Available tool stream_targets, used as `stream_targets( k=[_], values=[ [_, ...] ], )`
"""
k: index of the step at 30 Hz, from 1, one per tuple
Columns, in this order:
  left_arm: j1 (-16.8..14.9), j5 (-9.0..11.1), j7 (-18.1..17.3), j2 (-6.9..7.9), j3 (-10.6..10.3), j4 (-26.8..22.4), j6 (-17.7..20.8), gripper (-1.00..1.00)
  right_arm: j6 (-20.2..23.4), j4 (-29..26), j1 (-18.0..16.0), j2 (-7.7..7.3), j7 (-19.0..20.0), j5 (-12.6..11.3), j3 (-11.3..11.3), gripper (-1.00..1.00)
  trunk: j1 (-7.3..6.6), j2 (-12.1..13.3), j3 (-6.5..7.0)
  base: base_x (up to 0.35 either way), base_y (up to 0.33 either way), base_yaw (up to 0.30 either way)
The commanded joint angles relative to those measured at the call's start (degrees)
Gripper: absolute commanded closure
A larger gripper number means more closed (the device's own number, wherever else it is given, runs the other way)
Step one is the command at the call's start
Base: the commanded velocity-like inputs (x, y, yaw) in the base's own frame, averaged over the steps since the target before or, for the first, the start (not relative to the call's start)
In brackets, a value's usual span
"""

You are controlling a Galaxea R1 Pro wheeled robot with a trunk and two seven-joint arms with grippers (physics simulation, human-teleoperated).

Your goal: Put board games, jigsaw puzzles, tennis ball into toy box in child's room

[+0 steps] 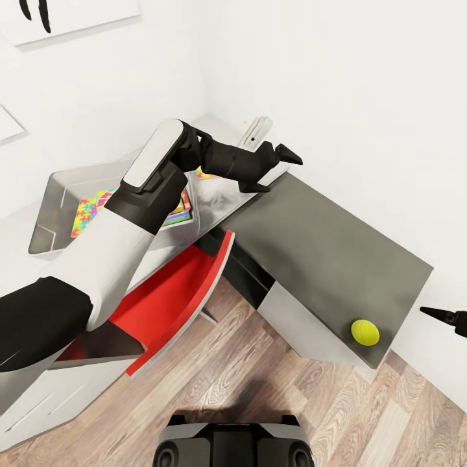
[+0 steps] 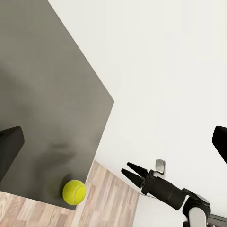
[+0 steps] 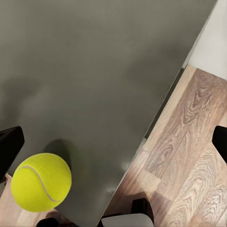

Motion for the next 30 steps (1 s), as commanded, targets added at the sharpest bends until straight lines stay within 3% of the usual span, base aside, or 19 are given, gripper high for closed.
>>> stream_targets(
  k=[1,6,20,30],
  values=[
    [0.0,0.6,0.6,0.00,0.0,0.0,0.0,-1.00,0.3,0.0,-0.1,0.03,0.5,0.6,0.1,-1.00,0.03,-0.1,-0.07,-0.001,-0.001,0.000],
    [0.0,0.6,0.6,0.00,0.0,0.0,-0.1,-1.00,0.3,0.0,-0.4,0.21,-0.3,0.6,1.4,-1.00,0.03,-0.1,-0.07,0.000,0.000,0.000],
    [0.1,0.6,0.6,0.00,-0.1,0.0,-0.2,-1.00,0.3,0.0,-6.8,1.05,-10.0,0.4,10.6,-1.00,0.03,-0.1,-0.07,0.000,0.000,0.000],
    [0.1,0.6,0.6,-0.06,-0.1,0.0,-0.2,-1.00,0.3,0.0,-8.6,1.17,-13.1,-0.1,13.2,-1.00,0.03,-0.1,-0.07,0.000,0.000,0.000]
  ],
)
